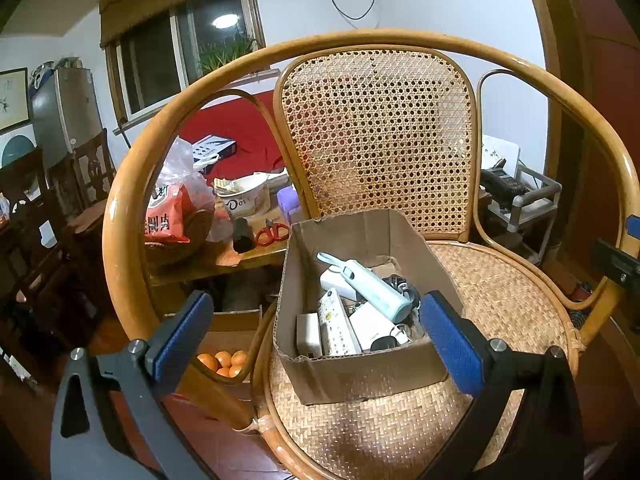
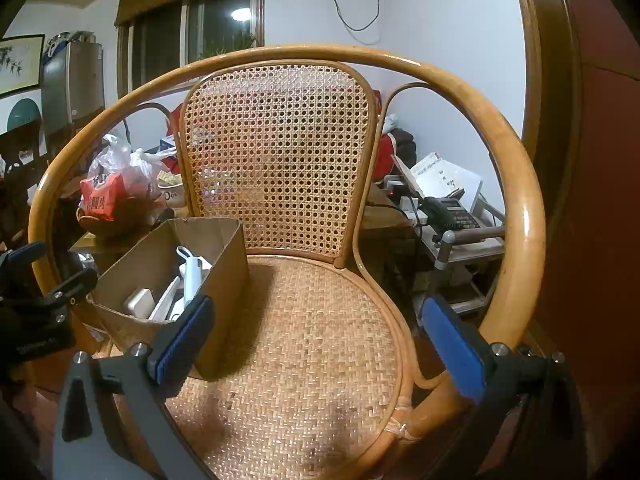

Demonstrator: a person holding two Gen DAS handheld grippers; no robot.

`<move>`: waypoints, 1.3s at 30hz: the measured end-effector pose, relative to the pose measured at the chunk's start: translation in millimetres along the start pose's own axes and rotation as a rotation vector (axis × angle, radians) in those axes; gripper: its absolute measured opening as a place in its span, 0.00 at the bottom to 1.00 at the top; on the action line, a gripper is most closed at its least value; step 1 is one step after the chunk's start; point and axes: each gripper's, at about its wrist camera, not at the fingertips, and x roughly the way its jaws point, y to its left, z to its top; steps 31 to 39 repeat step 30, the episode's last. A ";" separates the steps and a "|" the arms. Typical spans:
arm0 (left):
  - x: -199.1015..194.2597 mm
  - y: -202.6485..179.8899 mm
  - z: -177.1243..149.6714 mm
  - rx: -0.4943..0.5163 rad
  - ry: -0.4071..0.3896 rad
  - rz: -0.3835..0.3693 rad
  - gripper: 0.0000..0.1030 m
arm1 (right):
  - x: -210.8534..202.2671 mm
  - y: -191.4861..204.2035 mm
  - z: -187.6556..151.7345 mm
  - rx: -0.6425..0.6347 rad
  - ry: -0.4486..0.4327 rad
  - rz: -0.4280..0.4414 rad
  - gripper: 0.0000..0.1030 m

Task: Organize rigid objects

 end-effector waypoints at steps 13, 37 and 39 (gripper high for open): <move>2.3 -0.3 -0.6 0.009 0.018 -0.004 0.99 | -1.4 -0.7 3.0 0.011 -0.016 0.003 1.00; 2.3 -3.1 -1.8 0.025 0.020 -0.001 0.99 | -2.2 -3.4 3.1 0.002 -0.013 -0.004 1.00; 2.3 -3.1 -1.8 0.025 0.020 -0.001 0.99 | -2.2 -3.4 3.1 0.002 -0.013 -0.004 1.00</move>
